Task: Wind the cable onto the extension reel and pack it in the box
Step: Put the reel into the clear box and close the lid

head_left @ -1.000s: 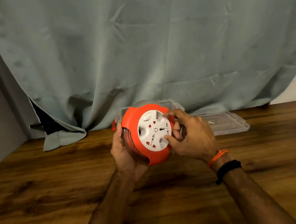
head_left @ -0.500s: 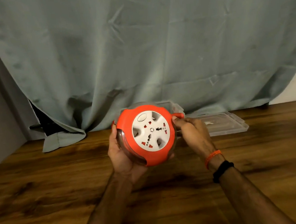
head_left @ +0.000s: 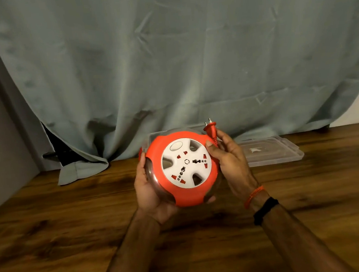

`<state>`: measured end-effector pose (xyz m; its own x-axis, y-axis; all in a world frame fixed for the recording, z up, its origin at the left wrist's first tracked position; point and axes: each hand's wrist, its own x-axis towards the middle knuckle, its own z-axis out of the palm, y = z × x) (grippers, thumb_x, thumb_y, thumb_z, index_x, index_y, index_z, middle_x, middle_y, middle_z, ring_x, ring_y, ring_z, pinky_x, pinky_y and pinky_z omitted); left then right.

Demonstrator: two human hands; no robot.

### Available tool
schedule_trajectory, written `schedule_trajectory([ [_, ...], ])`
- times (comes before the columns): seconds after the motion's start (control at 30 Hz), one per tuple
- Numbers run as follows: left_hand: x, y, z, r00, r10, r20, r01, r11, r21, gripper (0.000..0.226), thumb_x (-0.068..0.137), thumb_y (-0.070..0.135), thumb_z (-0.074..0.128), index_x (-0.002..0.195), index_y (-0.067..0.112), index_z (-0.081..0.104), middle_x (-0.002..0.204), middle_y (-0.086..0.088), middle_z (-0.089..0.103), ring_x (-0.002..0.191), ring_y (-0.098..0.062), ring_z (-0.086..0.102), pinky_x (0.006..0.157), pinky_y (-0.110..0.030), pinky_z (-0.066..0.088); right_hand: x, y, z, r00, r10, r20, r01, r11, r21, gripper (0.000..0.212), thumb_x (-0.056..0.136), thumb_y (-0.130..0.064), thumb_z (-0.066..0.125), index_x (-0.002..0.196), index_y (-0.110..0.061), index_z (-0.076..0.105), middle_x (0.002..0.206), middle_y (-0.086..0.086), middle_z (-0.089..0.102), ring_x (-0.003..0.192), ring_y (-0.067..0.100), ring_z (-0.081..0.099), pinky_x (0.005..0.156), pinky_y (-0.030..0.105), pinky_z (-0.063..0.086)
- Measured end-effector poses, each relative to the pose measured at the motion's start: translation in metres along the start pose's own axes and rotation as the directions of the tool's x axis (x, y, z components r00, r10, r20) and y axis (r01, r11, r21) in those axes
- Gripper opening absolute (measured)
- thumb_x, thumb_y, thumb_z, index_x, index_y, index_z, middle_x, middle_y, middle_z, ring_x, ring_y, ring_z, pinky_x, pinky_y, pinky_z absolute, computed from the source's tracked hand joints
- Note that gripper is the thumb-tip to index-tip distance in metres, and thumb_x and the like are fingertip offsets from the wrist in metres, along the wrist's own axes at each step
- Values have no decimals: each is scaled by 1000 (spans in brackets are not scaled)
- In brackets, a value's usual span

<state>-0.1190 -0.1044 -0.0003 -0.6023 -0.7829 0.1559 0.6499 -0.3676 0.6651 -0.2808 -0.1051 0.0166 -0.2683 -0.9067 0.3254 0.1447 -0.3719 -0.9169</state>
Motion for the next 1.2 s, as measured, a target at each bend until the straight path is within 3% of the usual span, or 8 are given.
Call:
schedule_trajectory([
  [0.2,-14,9,-3,988,-47,-148,50,999,18,73,84,78,35,118,26,74,131,-18,66,109,-51,65,86,-84,36,-6,6,6,999,48,-11,-48,999,-26,38,91,-7,62,129,-12,58,115,9,70,104,26,67,89,45,56],
  [0.3,-24,15,-4,951,29,-309,-22,999,28,70,89,70,38,123,18,71,130,-21,66,117,-47,61,102,-71,37,-12,10,13,996,80,-42,-80,997,-19,41,89,-8,65,129,-11,58,113,11,70,102,27,68,88,47,56],
  [0.5,-58,24,7,806,241,-541,-179,970,166,42,97,39,52,92,6,77,95,-18,77,81,-33,75,79,-46,55,-41,13,30,986,132,-97,-135,991,-17,34,90,-8,63,124,-11,60,95,9,73,83,29,71,76,46,59],
  [0.6,-69,25,3,693,350,-630,-193,932,306,21,93,5,57,113,2,66,95,-15,74,81,-27,72,76,-44,59,-55,22,42,967,214,-139,-221,975,-36,21,90,-11,63,111,-12,65,89,10,72,80,30,70,78,51,58],
  [0.7,-85,25,-6,580,416,-701,-139,898,418,49,82,-14,61,130,-2,57,116,-24,69,89,-32,69,77,-42,60,-67,32,58,966,230,-116,-243,964,-110,12,90,-14,63,100,-19,67,96,9,72,91,30,69,85,52,56],
  [0.8,-106,29,-19,495,444,-747,-108,884,454,42,86,-11,61,126,1,59,116,-22,68,86,-30,68,73,-38,60,-72,48,78,975,216,-59,-223,953,-205,36,88,-19,63,124,-16,63,112,4,70,105,23,66,97,46,52],
  [0.97,-142,47,-43,384,462,-799,-65,877,476,42,87,-7,64,126,3,57,123,-24,65,105,-39,67,90,-49,57,-78,70,119,957,277,90,-241,926,-289,54,84,-25,63,136,-16,52,133,-3,59,124,16,54,110,40,41],
  [1.2,-171,69,-70,298,519,-801,64,827,559,42,86,1,67,126,6,55,124,-18,63,107,-33,66,84,-40,58,-96,73,155,915,391,103,-309,839,-447,43,80,-29,67,121,-15,64,109,3,71,101,25,66,93,42,53],
])
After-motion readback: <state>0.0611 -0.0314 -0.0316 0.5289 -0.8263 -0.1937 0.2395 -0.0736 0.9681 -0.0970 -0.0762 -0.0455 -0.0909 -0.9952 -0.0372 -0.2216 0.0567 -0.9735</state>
